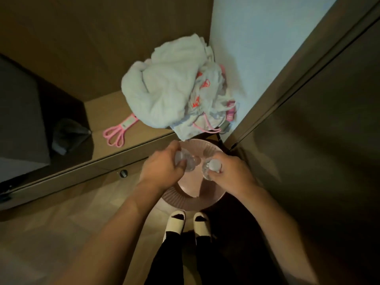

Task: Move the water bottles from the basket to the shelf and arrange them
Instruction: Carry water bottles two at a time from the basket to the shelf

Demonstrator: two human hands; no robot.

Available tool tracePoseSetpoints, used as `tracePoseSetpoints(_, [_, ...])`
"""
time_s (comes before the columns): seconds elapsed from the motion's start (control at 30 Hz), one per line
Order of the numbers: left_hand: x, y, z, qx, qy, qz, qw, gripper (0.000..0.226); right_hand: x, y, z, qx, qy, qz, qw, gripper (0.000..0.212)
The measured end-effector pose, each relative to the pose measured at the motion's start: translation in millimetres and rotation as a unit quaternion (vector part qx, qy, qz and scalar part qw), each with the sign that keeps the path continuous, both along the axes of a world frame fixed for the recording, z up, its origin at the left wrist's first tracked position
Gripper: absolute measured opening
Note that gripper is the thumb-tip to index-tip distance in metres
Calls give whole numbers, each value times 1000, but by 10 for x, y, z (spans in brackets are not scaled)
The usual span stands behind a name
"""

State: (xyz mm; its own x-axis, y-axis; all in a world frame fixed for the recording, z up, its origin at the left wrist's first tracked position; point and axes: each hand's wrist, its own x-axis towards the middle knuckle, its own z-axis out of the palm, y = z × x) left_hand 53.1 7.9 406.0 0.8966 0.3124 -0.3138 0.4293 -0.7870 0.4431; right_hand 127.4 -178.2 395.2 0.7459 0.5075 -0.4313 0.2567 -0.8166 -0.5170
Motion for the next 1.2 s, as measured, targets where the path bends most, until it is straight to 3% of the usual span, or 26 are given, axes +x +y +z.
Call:
tracePoseSetpoints(0.2, [-790,234,1379,45,-106,134,984,27,-328,380,1224,95,29,75,992,26])
tracePoseSetpoints(0.4, [-2004,658,2117,13,-189,335,923,23,-1026,1280,1904,140,40,215,966,23])
tracePoseSetpoints(0.7, [-4255,1573,2472,41,-235,503,831,28,-2847,2998,2459,149,-17,420,895,22])
tracePoseSetpoints(1.2, [-7209,3312,2729,86,-271,658,697,25,-5678,5436,2653,218,-2,546,809,18])
